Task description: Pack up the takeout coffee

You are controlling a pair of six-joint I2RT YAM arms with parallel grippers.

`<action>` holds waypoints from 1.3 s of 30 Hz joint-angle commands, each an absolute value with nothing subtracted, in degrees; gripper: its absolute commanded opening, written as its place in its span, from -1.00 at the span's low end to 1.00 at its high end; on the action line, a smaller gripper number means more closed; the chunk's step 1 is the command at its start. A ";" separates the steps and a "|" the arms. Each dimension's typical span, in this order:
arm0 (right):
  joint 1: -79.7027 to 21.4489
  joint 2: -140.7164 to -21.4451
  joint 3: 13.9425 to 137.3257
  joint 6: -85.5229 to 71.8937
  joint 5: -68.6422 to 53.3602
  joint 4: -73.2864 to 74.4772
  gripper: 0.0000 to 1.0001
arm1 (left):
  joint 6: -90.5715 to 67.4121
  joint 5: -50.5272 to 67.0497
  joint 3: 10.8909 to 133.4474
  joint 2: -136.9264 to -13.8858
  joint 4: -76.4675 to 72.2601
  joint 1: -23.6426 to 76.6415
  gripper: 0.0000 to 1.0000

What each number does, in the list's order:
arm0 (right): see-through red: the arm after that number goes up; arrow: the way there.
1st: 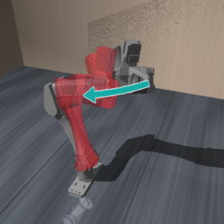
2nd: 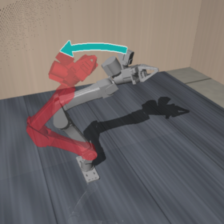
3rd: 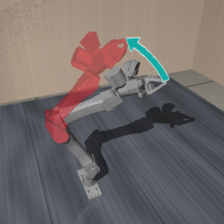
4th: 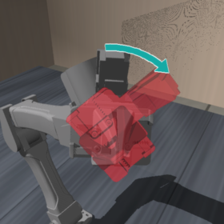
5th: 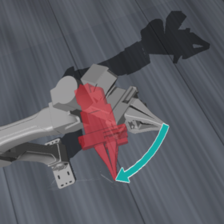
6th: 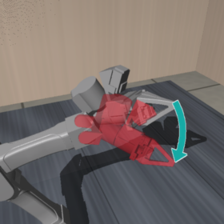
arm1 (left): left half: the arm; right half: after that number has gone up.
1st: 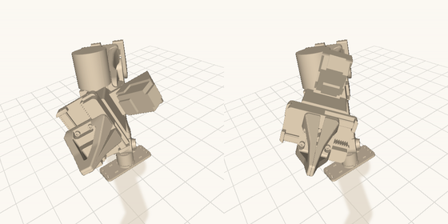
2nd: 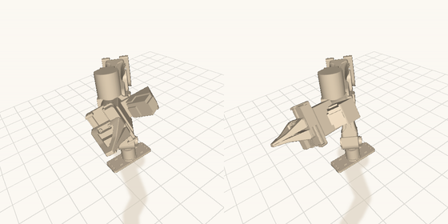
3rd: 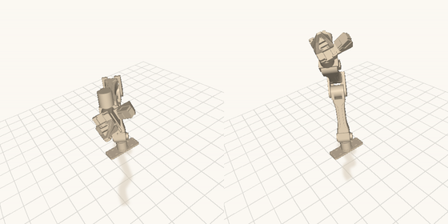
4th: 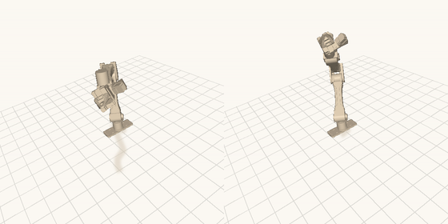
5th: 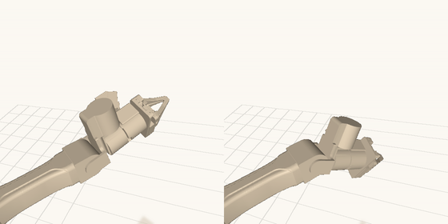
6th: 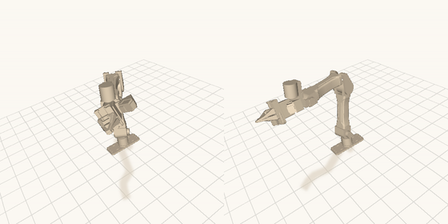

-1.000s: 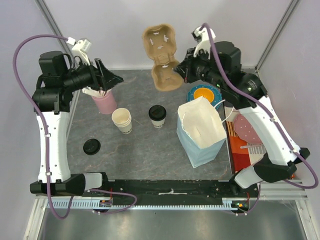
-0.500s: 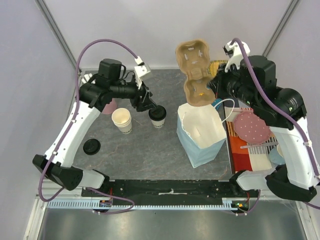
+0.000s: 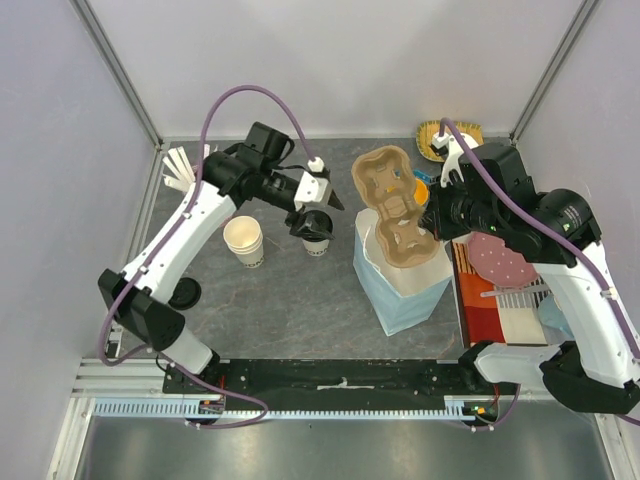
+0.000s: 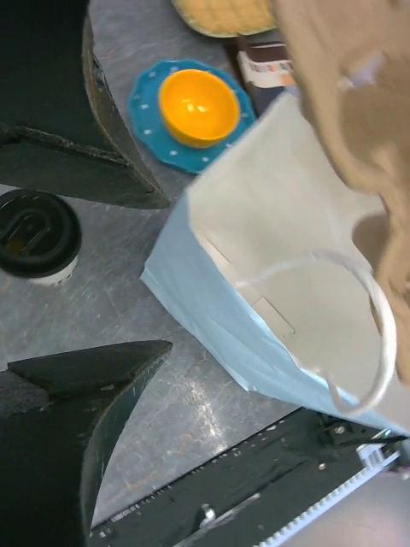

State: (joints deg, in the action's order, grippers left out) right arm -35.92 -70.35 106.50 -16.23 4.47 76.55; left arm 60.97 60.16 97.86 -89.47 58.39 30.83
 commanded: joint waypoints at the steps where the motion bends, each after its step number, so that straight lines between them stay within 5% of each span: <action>1: -35.86 -69.87 106.52 -16.79 3.69 81.56 -1.00 | 83.58 63.28 103.88 -92.63 68.55 34.28 0.37; 21: -35.86 -67.24 96.42 -15.91 2.38 83.41 -1.00 | 86.40 55.55 103.54 -98.79 65.48 41.22 0.16; 28: -35.86 -66.71 93.78 -14.77 1.15 83.50 -1.00 | 89.38 53.18 103.71 -99.58 66.79 41.66 -0.38; 33: -35.86 -66.53 90.97 -13.19 -1.57 83.67 -1.00 | 92.72 52.47 105.20 -99.84 69.07 41.57 -0.95; 39: -35.86 -65.74 89.04 -11.52 -5.62 83.58 -1.00 | 97.73 51.24 107.66 -100.28 73.30 41.57 -0.95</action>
